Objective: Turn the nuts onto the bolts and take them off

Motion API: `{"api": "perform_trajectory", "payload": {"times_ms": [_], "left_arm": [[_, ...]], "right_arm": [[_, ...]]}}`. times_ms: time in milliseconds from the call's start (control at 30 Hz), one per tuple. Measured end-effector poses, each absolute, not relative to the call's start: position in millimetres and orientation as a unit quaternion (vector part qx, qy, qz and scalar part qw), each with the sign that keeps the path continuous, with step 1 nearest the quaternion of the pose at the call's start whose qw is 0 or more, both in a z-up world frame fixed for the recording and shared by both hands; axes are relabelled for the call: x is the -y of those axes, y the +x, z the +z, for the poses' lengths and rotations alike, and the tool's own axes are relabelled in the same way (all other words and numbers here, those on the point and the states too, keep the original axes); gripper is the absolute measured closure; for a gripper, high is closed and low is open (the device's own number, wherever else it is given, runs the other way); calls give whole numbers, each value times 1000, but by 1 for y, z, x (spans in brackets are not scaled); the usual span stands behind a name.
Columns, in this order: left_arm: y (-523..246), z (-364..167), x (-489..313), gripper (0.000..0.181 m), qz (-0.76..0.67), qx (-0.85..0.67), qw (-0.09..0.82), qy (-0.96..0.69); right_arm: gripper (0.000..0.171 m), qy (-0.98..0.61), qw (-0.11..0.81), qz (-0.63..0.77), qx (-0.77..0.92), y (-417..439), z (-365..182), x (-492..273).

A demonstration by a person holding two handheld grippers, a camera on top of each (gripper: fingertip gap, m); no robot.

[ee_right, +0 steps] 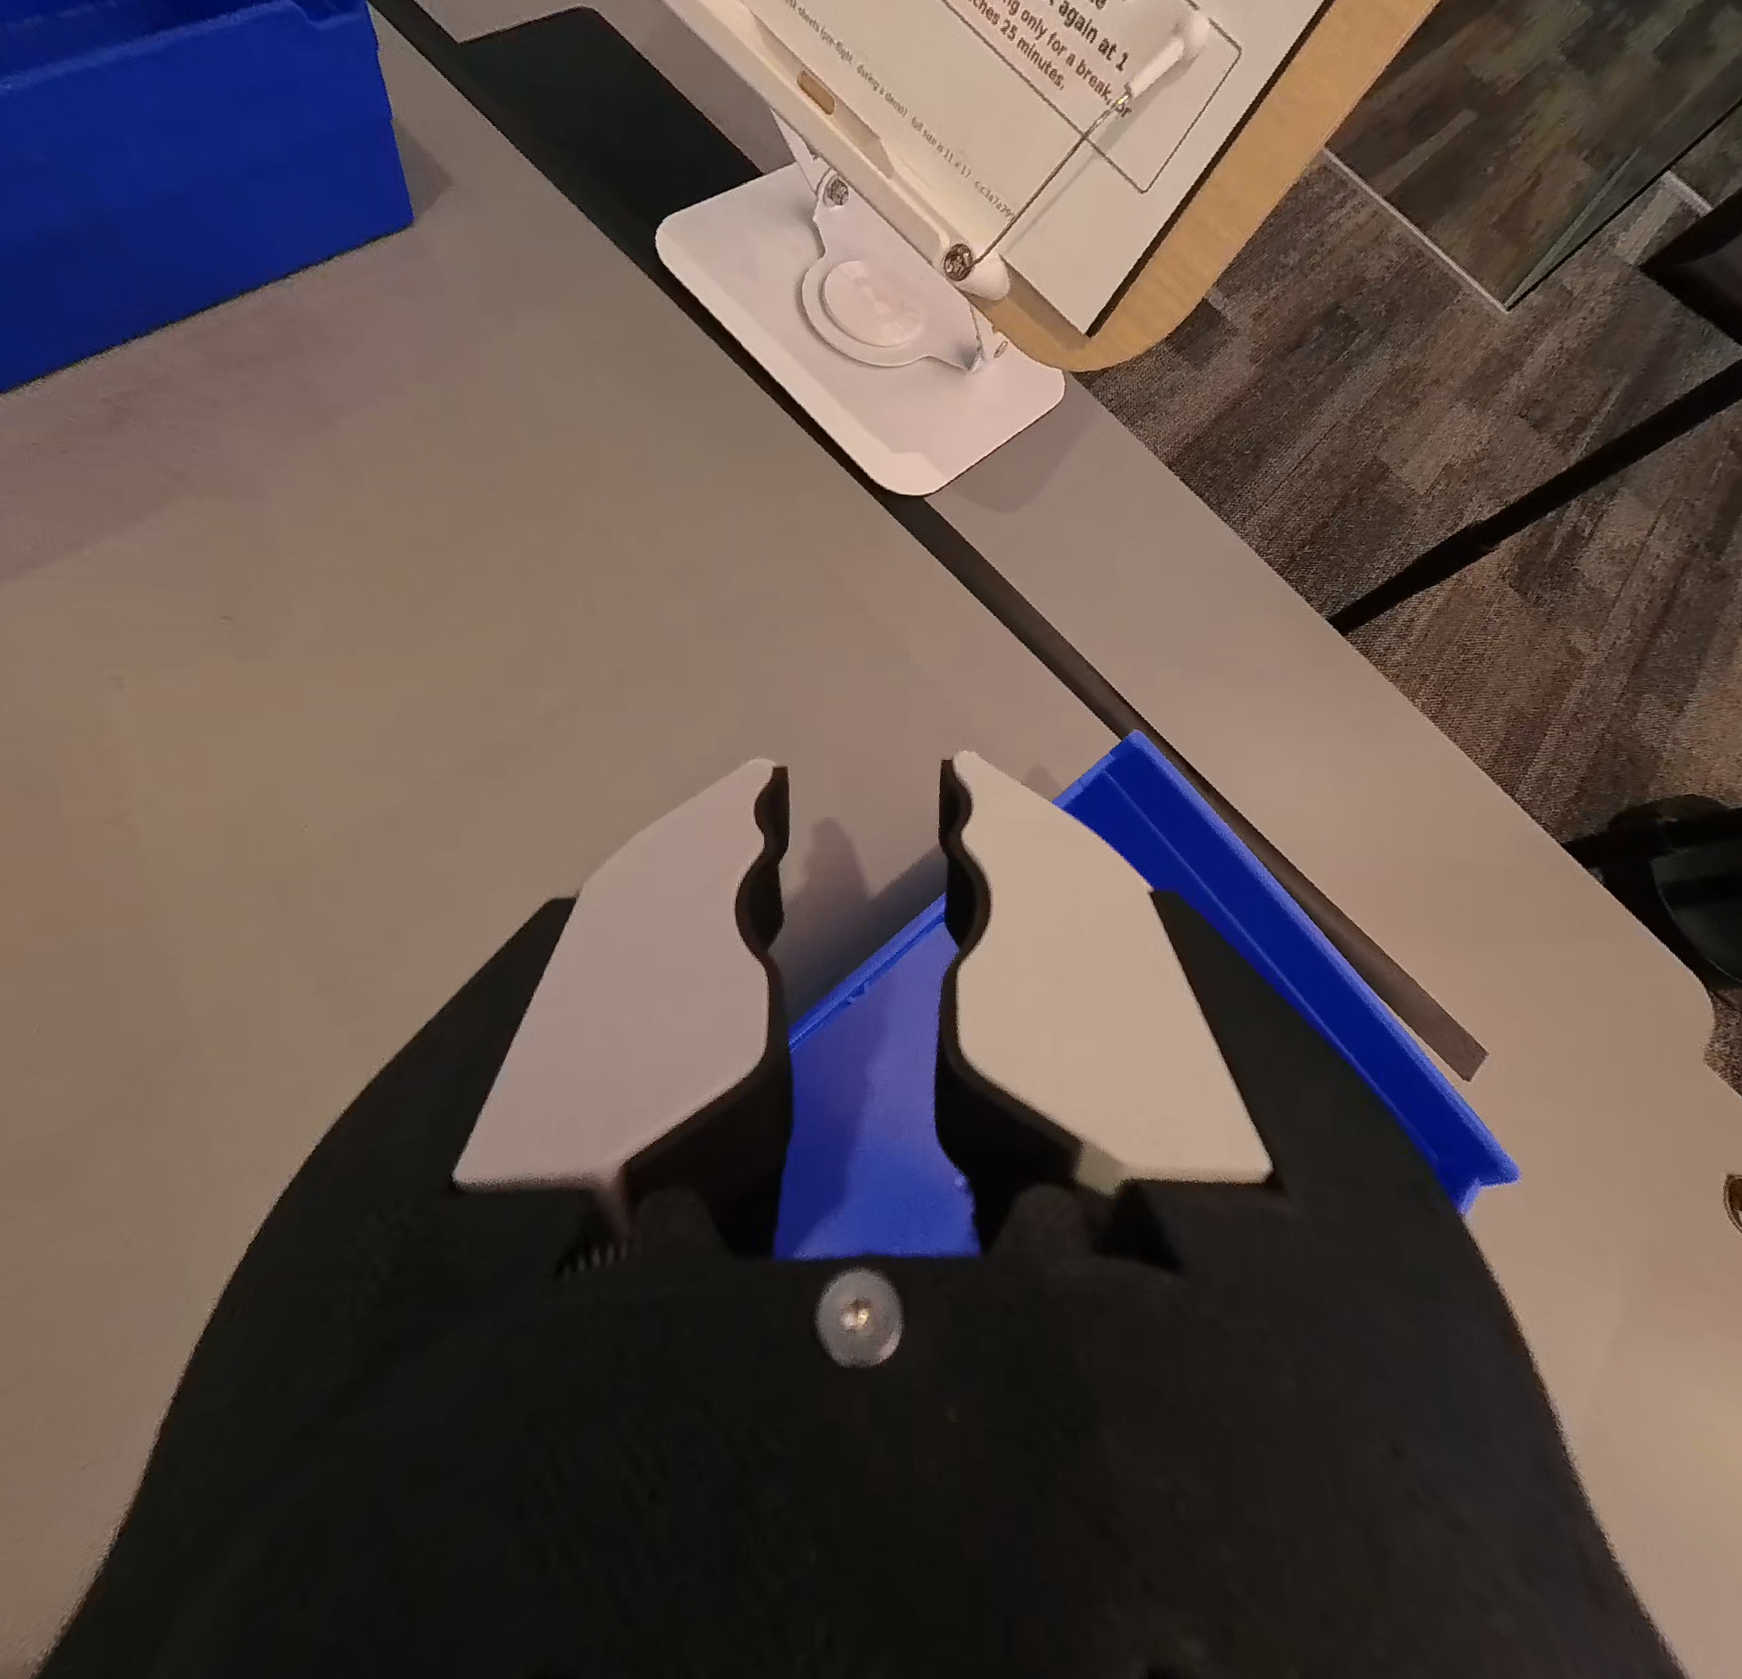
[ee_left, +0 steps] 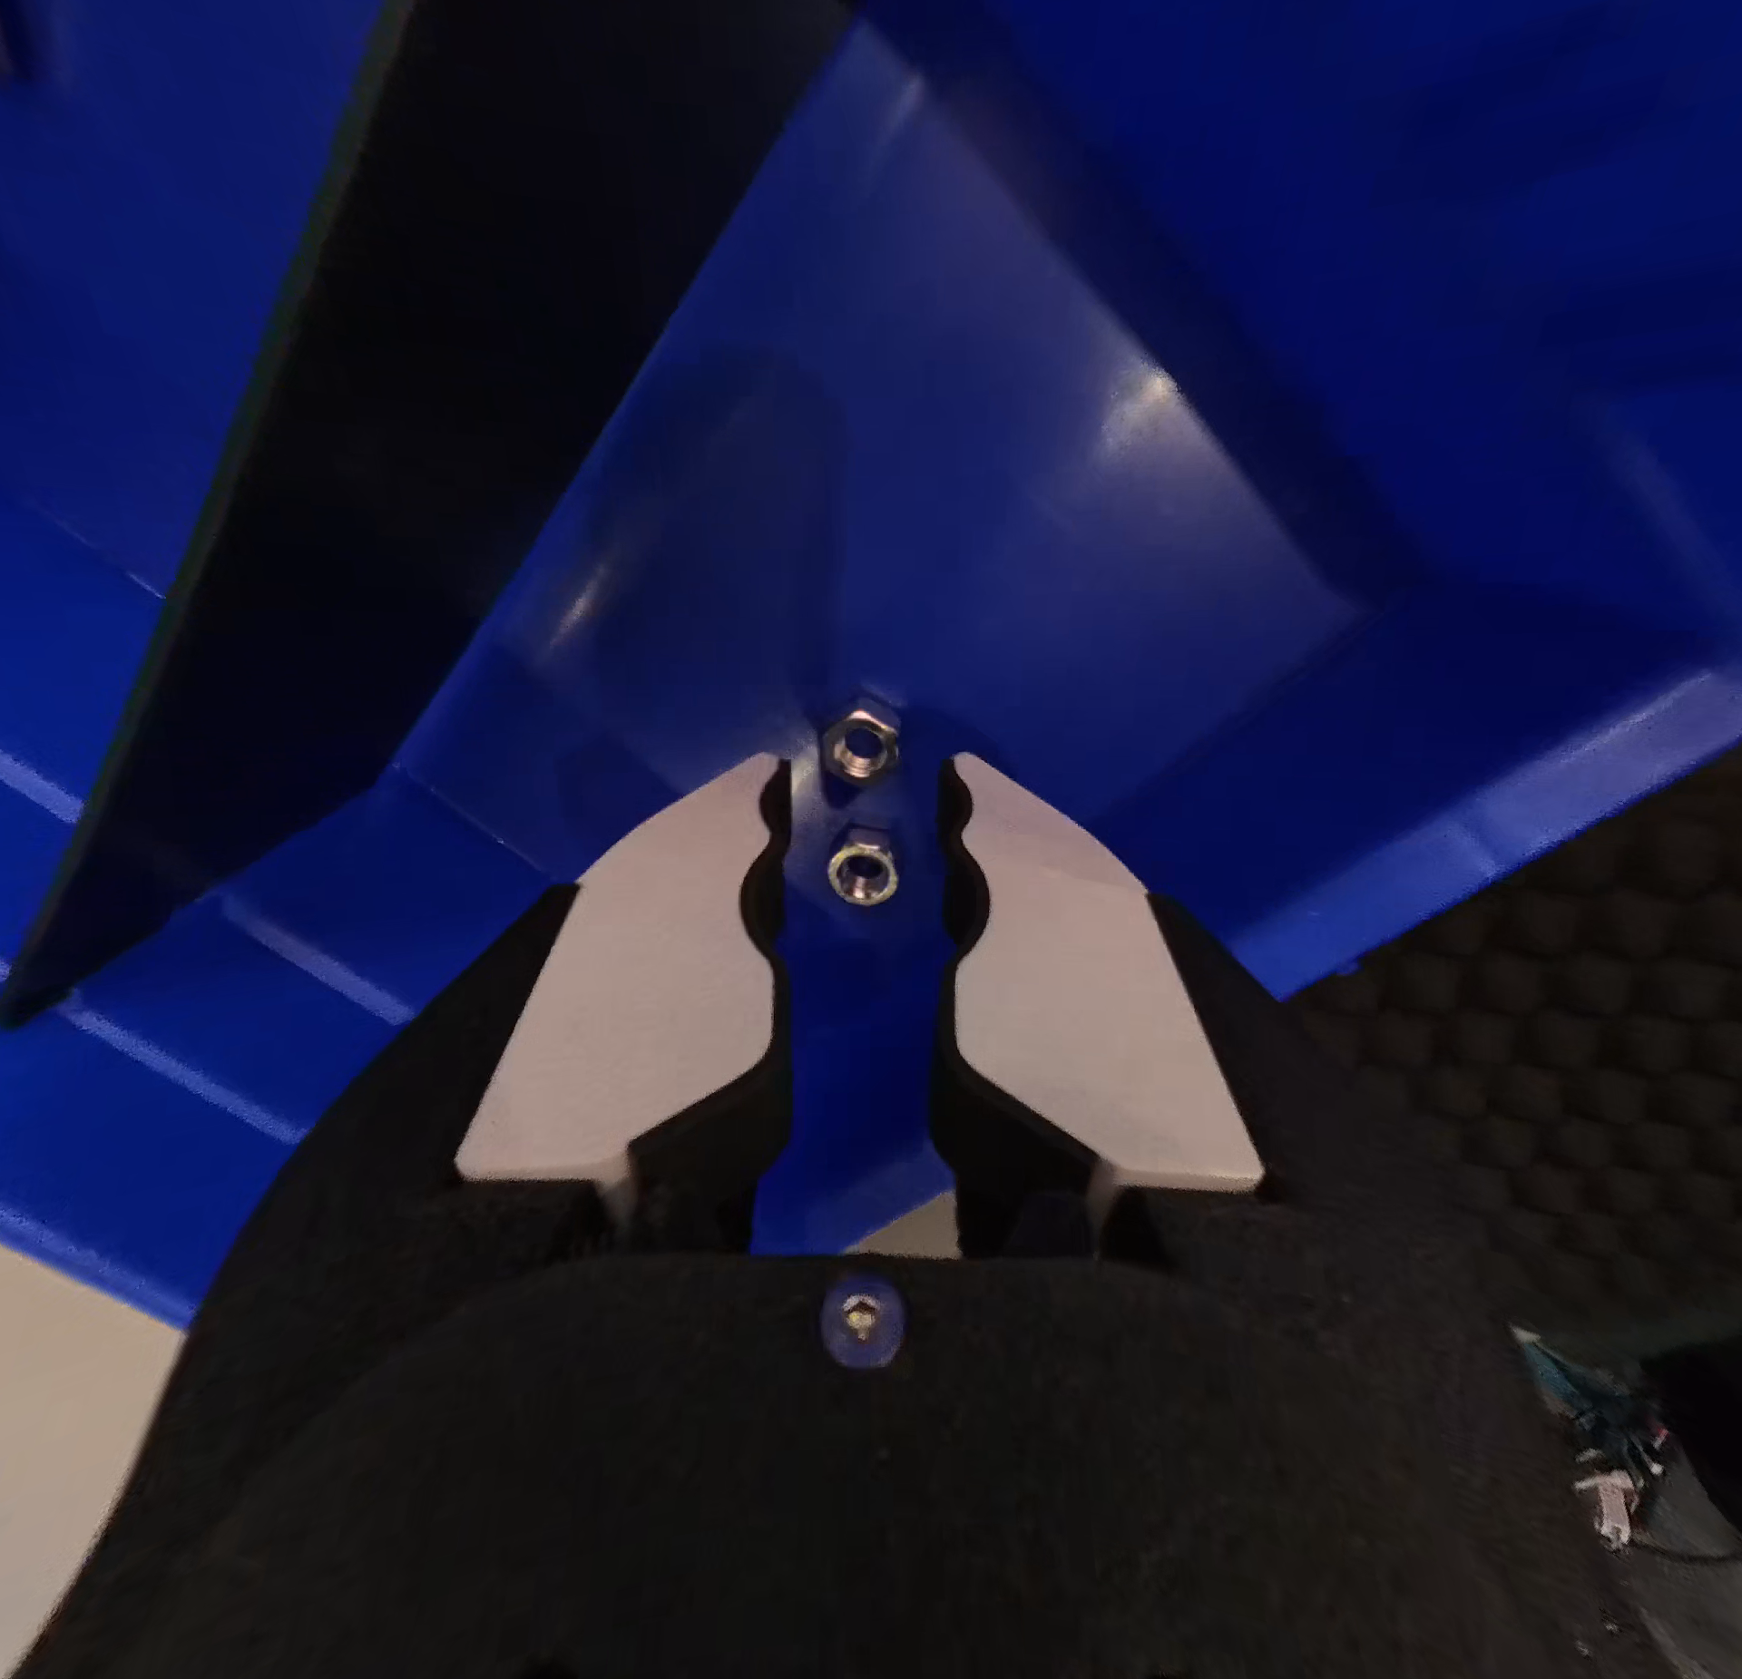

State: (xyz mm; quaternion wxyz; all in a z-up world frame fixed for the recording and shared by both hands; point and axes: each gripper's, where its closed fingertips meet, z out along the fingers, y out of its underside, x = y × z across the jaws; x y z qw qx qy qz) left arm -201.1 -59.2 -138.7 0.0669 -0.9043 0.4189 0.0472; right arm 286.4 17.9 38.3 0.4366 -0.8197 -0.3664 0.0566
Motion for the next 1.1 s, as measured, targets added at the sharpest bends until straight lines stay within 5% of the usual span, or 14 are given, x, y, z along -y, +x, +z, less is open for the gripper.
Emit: {"api": "perform_trajectory", "payload": {"times_ms": [500, 800, 1100], "left_arm": [[-207, -146, 55, 164, 50, -413, 57, -907], [-45, 8, 58, 164, -52, -466, 295, -832], [103, -114, 55, 165, -74, -566, 160, -805]], "right_arm": [[140, -822, 416, 45, 386, 286, 31, -15], [141, -804, 460, 63, 371, 289, 56, -9], [141, -808, 431, 60, 397, 281, 42, -2]]}}
